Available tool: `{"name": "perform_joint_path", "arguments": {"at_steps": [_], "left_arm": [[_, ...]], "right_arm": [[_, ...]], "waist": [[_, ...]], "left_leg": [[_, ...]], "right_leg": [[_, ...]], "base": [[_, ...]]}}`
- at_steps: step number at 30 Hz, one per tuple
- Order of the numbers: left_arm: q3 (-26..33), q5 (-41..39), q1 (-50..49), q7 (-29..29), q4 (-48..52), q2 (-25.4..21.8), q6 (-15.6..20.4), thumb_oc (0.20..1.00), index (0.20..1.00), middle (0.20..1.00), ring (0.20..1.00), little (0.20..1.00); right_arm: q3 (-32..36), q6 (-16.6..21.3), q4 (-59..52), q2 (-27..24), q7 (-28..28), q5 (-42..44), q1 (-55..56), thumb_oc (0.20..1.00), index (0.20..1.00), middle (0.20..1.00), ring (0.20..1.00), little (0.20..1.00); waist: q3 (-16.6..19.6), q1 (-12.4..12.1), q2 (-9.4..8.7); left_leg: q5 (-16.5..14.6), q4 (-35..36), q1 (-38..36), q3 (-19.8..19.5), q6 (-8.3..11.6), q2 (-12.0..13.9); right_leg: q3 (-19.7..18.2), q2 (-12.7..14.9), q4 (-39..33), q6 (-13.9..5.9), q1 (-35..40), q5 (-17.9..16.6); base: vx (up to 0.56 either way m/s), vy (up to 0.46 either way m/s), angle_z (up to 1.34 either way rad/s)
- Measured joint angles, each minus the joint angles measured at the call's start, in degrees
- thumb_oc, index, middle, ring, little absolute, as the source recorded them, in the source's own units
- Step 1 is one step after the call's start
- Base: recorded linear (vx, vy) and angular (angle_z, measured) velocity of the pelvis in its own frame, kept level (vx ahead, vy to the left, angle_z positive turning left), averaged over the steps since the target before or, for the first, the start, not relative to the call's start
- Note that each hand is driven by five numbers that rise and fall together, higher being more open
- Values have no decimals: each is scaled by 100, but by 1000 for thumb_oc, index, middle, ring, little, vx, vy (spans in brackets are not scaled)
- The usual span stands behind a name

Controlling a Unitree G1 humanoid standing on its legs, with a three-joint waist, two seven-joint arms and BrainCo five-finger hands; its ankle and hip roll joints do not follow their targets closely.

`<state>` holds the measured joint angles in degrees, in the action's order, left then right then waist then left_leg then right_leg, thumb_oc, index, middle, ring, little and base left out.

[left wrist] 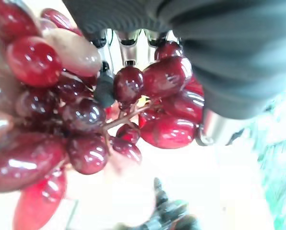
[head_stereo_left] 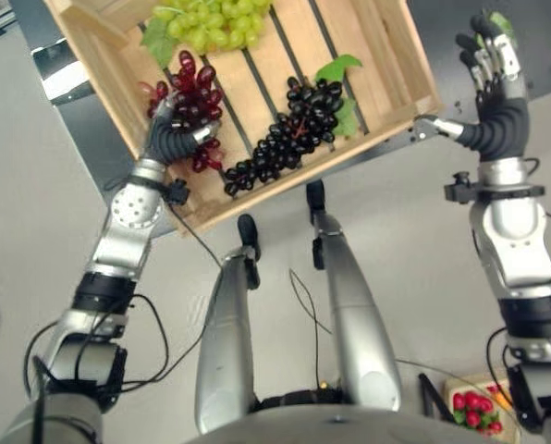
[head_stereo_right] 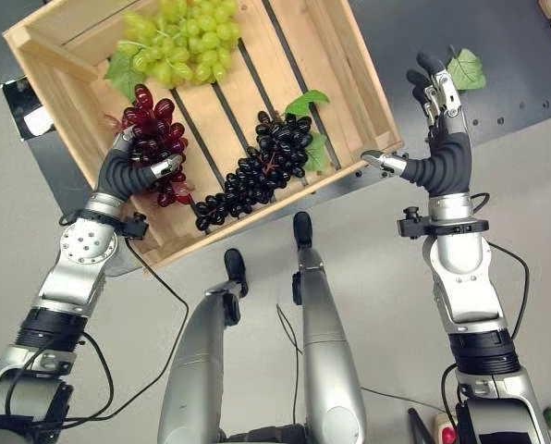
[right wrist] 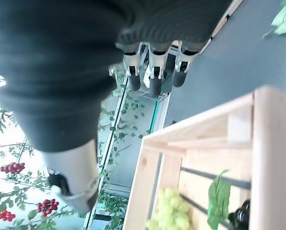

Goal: Pick up the fruits from the basket on one side to the basket on the other side

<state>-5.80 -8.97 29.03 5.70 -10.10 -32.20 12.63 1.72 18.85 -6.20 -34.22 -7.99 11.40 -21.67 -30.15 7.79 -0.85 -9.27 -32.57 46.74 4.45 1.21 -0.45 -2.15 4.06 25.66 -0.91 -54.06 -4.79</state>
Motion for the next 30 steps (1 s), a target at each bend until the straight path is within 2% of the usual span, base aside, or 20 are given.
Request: {"name": "perform_joint_path", "arguments": {"at_steps": [4,8,14,30], "left_arm": [[-73,-446,64,120,225,75,237,200,200,200,200,200],[-154,-656,219,210,226,100,308,200,200,200,200,200],[-146,-889,324,350,277,438,465,200,200,200,200,200],[-129,-1322,406,230,714,590,720,200,200,200,200,200]], "right_arm": [[-26,0,5,-16,-1,1,1,1000,1000,1000,1000,1000],[-56,0,5,-16,0,1,4,1000,1000,1000,1000,1000],[-172,0,14,-6,-6,0,25,1000,1000,1000,1000,1000],[-271,0,1181,-25,163,62,185,1000,1000,1000,1000,1000]], "waist": [[-2,-51,-4],[-4,-28,-7],[-11,77,-21],[-31,94,-66]], "left_leg": [[17,-3,7,-3,27,2],[16,0,3,-16,28,4],[15,-7,-49,-107,26,2],[26,464,-1006,-141,20,26]], "right_leg": [[5,2,-12,-7,2,-4],[18,3,-17,11,14,-17],[101,8,-99,14,157,-31],[152,21,-449,-19,1064,-21]], "base": [[0,0,0],[-2,-1,1],[-4,3,5],[17,-5,0]]}}
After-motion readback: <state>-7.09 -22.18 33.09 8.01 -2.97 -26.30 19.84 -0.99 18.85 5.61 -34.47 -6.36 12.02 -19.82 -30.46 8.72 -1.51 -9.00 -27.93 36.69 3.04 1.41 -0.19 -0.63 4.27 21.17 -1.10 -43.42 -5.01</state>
